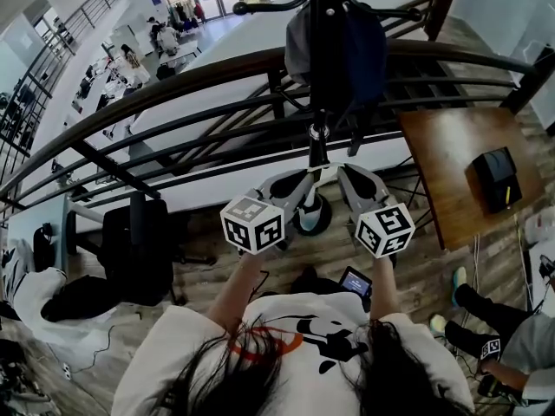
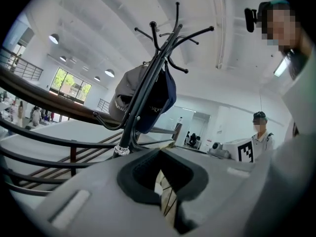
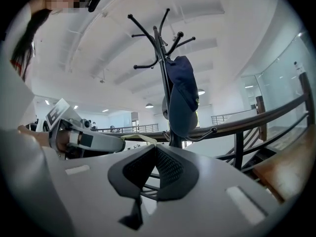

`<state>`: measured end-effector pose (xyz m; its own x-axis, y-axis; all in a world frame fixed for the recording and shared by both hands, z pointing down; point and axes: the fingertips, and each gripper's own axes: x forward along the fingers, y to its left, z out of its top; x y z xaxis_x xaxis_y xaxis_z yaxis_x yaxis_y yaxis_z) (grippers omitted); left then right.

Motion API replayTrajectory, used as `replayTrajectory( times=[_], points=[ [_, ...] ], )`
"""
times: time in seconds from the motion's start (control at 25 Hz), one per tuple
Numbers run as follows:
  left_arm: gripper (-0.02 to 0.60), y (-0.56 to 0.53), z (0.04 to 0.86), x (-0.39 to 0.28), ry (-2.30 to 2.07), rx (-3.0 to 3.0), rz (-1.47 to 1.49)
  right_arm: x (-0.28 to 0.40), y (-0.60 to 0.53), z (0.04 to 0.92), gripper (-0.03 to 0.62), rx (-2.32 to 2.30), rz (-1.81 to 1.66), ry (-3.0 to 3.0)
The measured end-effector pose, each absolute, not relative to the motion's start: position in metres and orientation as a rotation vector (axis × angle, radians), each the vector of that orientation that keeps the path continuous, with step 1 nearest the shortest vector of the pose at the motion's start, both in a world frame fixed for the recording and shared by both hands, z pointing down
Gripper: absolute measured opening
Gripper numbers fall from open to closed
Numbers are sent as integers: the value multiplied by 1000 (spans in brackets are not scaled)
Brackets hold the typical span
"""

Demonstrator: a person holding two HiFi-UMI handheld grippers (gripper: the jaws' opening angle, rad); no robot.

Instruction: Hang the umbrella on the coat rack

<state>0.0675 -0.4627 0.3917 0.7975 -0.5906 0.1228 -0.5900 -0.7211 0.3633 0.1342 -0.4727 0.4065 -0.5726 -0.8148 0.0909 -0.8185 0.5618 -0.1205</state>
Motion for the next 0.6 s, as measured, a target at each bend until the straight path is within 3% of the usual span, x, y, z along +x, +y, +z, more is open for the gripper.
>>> replayTrajectory(
  times=[0.6],
  points=[
    [0, -508, 461, 78, -926, 2549, 214, 118, -513, 459, 23, 1298, 365, -2745]
  ],
)
